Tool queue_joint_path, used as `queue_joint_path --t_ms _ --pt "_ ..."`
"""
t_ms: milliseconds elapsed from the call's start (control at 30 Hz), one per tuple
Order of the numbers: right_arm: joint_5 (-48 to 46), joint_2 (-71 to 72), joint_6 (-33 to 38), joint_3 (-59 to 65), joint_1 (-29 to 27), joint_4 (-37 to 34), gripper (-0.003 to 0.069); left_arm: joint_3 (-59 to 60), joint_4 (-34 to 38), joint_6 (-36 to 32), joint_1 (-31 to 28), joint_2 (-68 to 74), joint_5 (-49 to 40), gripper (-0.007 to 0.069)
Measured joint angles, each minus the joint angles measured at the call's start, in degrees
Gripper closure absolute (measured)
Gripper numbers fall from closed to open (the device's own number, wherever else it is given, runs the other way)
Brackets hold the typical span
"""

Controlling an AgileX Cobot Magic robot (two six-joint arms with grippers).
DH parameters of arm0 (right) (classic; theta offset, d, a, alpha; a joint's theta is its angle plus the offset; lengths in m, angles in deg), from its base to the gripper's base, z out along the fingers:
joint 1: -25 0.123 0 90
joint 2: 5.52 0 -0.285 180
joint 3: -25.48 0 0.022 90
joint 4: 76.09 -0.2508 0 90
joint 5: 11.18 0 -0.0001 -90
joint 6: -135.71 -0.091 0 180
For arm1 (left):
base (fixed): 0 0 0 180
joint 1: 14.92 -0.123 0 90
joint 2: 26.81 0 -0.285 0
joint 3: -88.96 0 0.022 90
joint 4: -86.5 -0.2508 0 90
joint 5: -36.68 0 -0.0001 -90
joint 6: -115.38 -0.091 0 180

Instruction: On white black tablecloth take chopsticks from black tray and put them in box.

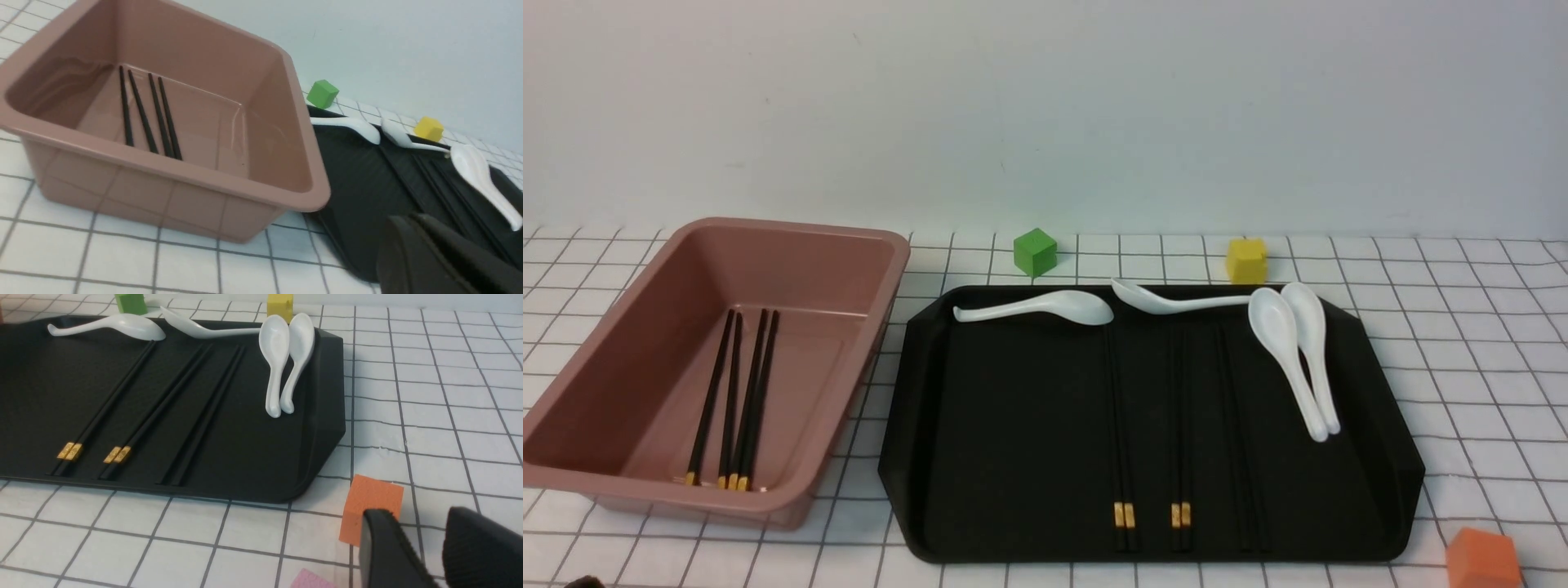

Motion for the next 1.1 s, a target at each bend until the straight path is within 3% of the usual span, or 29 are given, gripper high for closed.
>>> queue_joint_path --t_ms 267,1100 --pt "0.00 0.00 0.00 0.00 0.00 0.03 0.0419 0.42 -0.81 0.00 -7.86 -0.84 -9.69 0.0636" --pt "0.00 0.00 0.00 0.00 0.00 -0.02 0.0419 0.44 -0.81 0.00 -7.94 -0.84 -10.66 0.0619"
